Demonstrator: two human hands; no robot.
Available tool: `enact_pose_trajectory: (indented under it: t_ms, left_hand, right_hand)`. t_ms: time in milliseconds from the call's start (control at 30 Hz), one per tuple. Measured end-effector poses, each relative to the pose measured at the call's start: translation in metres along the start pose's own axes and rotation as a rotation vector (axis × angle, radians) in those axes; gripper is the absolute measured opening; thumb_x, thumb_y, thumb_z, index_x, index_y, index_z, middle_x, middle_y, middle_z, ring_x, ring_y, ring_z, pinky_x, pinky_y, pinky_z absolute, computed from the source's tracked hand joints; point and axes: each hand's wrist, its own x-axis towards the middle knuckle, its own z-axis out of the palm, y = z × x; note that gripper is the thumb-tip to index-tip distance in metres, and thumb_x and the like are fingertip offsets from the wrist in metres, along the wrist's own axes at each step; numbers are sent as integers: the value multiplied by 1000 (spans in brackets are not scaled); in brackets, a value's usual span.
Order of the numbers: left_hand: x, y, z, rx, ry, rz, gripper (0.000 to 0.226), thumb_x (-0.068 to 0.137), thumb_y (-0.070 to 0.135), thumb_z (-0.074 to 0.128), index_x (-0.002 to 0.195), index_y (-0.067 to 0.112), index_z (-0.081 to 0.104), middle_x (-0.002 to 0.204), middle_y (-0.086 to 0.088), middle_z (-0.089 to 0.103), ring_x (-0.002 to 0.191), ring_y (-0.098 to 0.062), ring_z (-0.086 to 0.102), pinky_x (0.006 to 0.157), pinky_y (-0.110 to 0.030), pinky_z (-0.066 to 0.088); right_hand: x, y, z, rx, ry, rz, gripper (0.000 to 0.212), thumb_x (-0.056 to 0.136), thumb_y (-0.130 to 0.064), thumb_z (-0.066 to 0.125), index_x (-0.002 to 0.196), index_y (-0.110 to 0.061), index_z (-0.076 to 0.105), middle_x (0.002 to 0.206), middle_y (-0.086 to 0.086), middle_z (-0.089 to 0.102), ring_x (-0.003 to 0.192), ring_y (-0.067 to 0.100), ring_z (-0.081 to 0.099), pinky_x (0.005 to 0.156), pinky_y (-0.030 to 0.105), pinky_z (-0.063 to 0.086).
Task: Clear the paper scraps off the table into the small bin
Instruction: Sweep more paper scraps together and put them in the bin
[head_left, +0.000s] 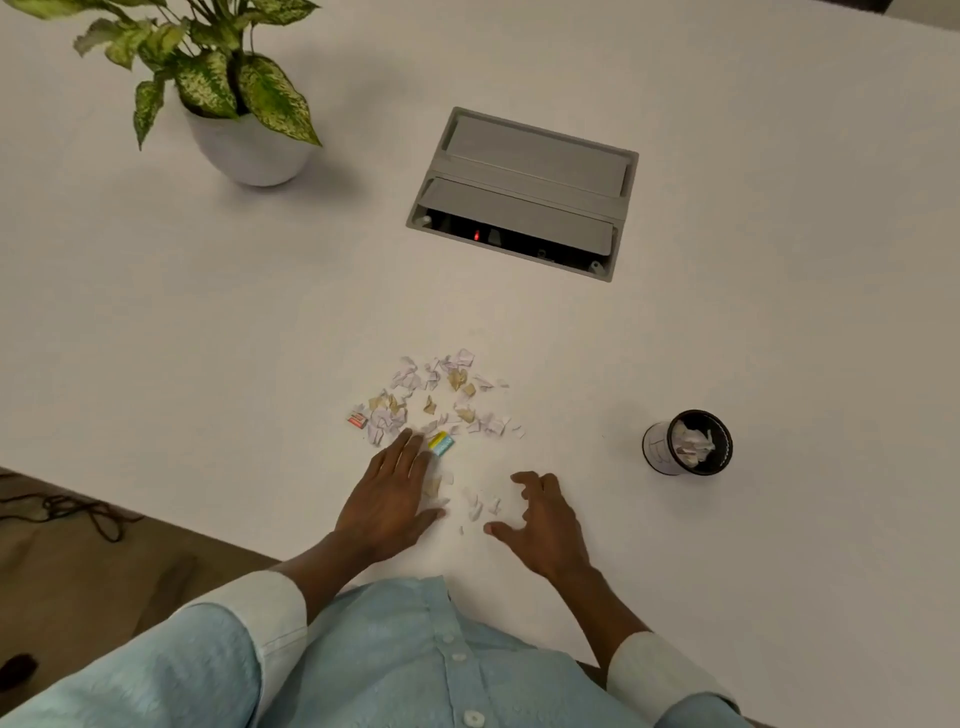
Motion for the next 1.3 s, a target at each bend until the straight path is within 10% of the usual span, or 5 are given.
enact_pose_trajectory:
  t_ms: [367, 867, 1300]
  left_hand:
    - [-3, -12, 17, -70, -175, -113, 104, 91, 56, 70, 165, 18, 7, 176, -9, -6, 161, -34, 7, 127, -46, 25]
    - [6, 3, 10, -217, -71, -44, 51, 103, 18, 60, 151, 13, 43, 156, -8, 40, 135, -20, 43, 108, -26, 47]
    - [23, 44, -25, -492, 181, -105, 12, 86, -4, 75, 96, 0, 71, 97, -13, 67, 85, -29, 60, 71, -33, 46]
  right_hand:
    - [23, -48, 22, -228, -149, -143, 88, 68, -55, 87, 142, -33, 43, 133, 0, 36, 107, 20, 61, 89, 35, 58]
    - [34, -51, 32, -353, -11, -234, 18, 100, -24, 62, 114, -16, 69, 123, 3, 59, 106, 16, 58, 91, 25, 53]
    - [11, -21, -42, 407, 401, 206, 12, 72, -13, 89, 73, -20, 79, 77, -9, 76, 70, 7, 71, 73, 28, 59]
